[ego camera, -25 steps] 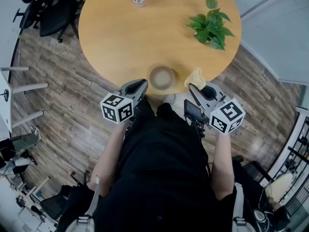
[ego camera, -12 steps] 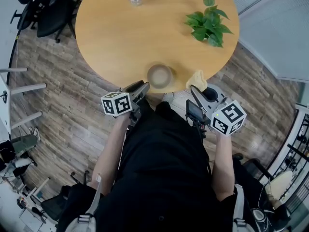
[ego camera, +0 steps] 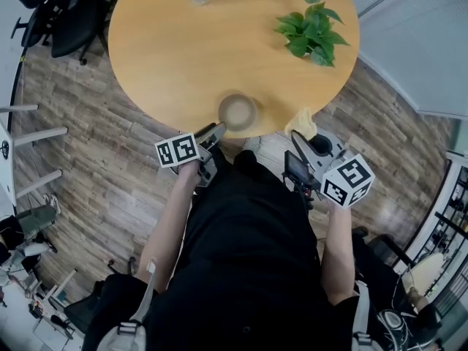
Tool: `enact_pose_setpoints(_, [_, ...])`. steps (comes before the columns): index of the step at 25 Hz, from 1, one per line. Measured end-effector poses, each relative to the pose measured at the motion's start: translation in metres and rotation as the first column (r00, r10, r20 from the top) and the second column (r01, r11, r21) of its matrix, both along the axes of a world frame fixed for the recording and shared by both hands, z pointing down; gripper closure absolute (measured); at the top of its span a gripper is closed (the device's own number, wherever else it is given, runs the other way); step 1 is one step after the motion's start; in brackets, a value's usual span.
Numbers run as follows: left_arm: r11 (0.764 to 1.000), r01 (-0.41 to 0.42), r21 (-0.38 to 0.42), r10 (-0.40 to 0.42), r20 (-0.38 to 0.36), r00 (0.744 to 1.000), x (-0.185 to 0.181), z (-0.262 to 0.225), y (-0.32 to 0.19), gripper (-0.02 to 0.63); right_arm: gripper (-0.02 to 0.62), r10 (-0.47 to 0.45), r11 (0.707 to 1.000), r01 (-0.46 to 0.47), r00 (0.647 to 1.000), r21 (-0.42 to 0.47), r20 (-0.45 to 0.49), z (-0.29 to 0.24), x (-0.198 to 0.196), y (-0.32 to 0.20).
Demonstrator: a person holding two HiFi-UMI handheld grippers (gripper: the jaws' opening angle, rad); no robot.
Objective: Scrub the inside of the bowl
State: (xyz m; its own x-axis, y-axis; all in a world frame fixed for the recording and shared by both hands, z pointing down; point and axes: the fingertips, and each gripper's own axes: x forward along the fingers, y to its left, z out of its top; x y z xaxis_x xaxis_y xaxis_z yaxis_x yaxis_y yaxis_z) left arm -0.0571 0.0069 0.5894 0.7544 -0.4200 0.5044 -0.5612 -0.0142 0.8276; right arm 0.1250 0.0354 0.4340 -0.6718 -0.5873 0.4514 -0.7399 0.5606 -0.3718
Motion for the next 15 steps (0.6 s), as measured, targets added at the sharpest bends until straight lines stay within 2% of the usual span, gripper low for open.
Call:
enact_pose_setpoints(5, [0.997,0.001,-0.076,-0.003,-0.035,0.999,0.008,0.010,0.001,0.410,0.554,0.009,1.000,-0.009,1.000,-0.013,-0.001,0.004,0.005,0.004])
enact_pose_setpoints(15, [0.986,-0.020,-0.164,0.015,-0.034,0.999,0.021,0.023,0.001,0.418,0.554,-0.005,1.000,0.005,1.000,-0.021,0.002,0.004,0.000,0.006])
